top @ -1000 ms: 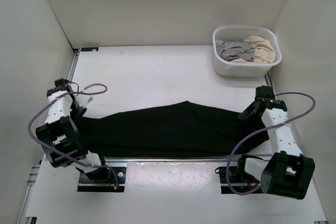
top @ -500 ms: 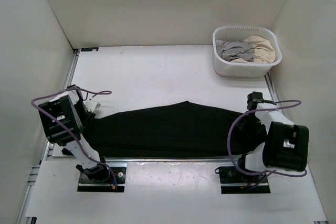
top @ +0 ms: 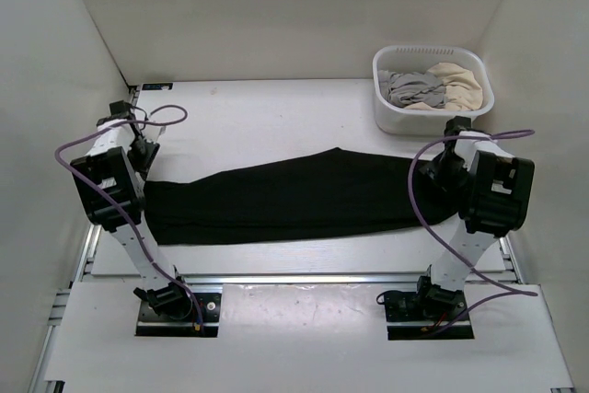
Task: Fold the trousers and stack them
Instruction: Fold the trousers
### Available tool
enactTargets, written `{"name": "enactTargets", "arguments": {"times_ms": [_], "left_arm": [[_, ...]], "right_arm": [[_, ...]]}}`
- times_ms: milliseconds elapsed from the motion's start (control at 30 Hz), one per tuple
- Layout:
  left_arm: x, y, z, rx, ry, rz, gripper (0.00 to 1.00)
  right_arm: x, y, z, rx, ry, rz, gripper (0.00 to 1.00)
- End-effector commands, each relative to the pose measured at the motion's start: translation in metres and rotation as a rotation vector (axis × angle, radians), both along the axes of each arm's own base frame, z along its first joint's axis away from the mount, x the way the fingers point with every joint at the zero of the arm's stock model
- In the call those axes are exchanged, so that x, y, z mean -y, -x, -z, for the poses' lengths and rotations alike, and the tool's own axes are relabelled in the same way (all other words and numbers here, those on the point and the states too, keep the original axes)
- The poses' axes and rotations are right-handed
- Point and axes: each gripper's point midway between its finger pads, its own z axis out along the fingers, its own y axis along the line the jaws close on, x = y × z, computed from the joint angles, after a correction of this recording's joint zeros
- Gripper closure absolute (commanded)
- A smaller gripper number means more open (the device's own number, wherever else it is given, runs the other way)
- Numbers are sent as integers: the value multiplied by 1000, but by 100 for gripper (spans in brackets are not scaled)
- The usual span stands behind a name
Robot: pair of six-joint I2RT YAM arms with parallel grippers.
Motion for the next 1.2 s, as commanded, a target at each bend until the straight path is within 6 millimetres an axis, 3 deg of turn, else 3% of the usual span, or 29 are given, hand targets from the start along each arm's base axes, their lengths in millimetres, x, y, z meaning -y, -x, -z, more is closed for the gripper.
{"name": "enactTargets", "arguments": {"times_ms": [0,167,233,300,333,433,500,567,733,800,833,933,1000,1067,1167], "left_arm": [[10,-17,-18,54,71,16,49],[32,4,-57,70,136,105,32],[46,46,-51,-70,188,166,30],[49,69,-41,-123,206,194,27],[50,92,-25,-177,215,190,24],[39,112,-11,-191,178,190,15],[35,113,-9,-180,187,183,11],[32,113,-5,-174,199,177,0],[32,116,4,-189,201,216,0],[30,118,8,-201,209,206,4],[32,118,11,-204,224,207,17],[36,125,14,-237,245,196,35],[32,127,14,-240,239,184,55],[29,129,14,-243,234,156,85],[22,114,-4,-207,214,145,86]], "right_arm": [[9,-28,-9,60,19,-33,35],[-2,-26,-41,117,-31,-129,32],[-2,-11,-59,110,-13,-160,31],[5,0,-70,98,18,-167,31],[7,8,-81,96,36,-177,31],[20,21,-90,110,69,-147,31],[24,33,-85,86,44,-132,31],[23,41,-80,73,28,-130,31],[21,49,-68,46,17,-130,31],[20,50,-65,44,15,-121,31],[19,48,-65,56,10,-122,31],[19,48,-65,56,10,-122,31],[23,49,-65,48,30,-119,31],[23,49,-65,48,30,-119,31],[23,49,-60,30,23,-119,31]]}}
